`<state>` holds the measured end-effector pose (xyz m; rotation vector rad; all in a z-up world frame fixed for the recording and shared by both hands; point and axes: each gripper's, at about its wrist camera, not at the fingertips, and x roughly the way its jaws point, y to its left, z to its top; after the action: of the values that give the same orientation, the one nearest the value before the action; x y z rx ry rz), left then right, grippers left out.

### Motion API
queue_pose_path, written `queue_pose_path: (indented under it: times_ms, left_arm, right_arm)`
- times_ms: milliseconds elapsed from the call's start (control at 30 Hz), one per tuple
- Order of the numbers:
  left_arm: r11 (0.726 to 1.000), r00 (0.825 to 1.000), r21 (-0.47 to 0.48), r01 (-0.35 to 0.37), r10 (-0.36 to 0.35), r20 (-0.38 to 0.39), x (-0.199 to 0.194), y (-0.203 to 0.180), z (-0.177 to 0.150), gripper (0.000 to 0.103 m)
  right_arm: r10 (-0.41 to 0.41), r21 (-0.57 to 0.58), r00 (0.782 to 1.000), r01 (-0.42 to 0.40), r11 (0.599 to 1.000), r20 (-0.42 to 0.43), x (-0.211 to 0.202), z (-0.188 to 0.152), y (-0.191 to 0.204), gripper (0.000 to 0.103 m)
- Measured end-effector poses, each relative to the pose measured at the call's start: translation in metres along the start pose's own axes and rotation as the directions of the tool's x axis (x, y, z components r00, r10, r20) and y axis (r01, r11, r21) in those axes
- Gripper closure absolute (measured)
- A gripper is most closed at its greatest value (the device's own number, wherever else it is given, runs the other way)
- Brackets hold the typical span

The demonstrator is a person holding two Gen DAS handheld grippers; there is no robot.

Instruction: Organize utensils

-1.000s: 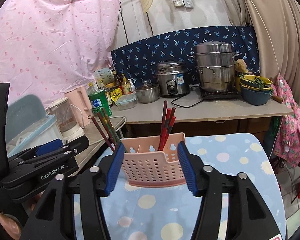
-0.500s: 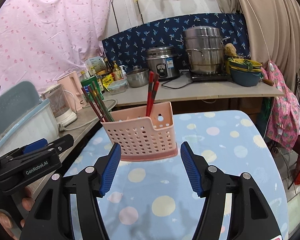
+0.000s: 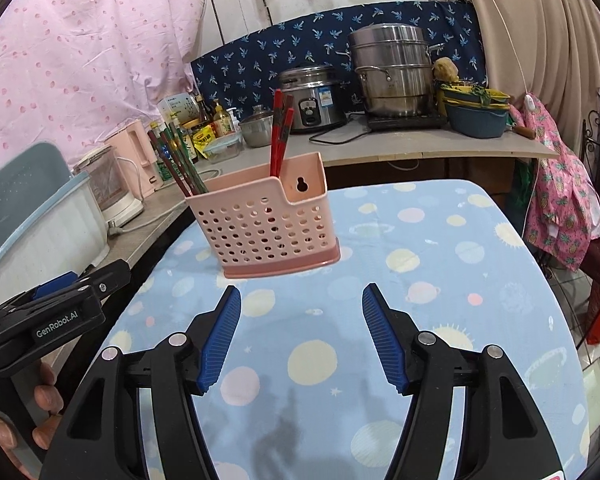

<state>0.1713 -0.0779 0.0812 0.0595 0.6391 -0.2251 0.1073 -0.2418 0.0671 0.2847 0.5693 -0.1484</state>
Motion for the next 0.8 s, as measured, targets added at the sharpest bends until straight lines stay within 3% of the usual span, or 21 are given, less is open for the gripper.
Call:
queue_pose_path:
  times_ms: [267, 800]
  left_arm:
    - [1.000, 1.000, 0.016, -0.014, 0.014, -0.013, 0.003, -0.004, -0.020, 0.017]
    - [0.998, 0.997, -0.012, -0.068, 0.068, 0.025, 0.026, -0.003, -0.042, 0.017]
  right_arm:
    - [-0.007, 0.007, 1.000, 0.007, 1.000, -0.008, -0.004, -0.015, -0.002, 0.038]
    - [-0.127, -0.086, 0.991, 0.130, 0.988, 0.045, 0.016, -0.038, 0.004, 0.031]
